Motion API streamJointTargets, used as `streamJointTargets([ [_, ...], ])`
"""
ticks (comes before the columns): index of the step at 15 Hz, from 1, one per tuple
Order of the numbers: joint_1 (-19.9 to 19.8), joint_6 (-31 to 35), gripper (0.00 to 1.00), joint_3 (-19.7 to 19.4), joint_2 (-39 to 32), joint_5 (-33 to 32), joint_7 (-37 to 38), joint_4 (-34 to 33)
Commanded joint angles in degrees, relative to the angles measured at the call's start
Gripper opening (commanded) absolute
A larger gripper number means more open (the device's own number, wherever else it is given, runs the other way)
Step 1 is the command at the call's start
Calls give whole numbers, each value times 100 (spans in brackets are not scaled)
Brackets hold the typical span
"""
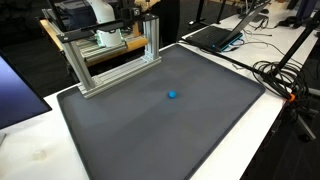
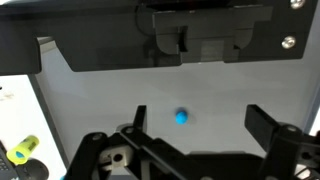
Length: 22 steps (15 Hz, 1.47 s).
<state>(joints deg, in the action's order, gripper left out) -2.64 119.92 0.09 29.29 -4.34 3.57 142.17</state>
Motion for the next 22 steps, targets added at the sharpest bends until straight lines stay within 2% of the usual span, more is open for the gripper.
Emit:
streamJointTargets([
  [1, 5, -16, 100, -5, 19, -4, -1, 11],
  [6, -28, -103, 100, 52, 97, -134, 25, 113],
  [11, -15, -396, 100, -10, 330, -270, -304, 410],
  [18, 138, -468, 100, -248, 662, -83, -1044, 779],
  [22, 200, -459, 100, -289, 834, -2, -1163, 919],
])
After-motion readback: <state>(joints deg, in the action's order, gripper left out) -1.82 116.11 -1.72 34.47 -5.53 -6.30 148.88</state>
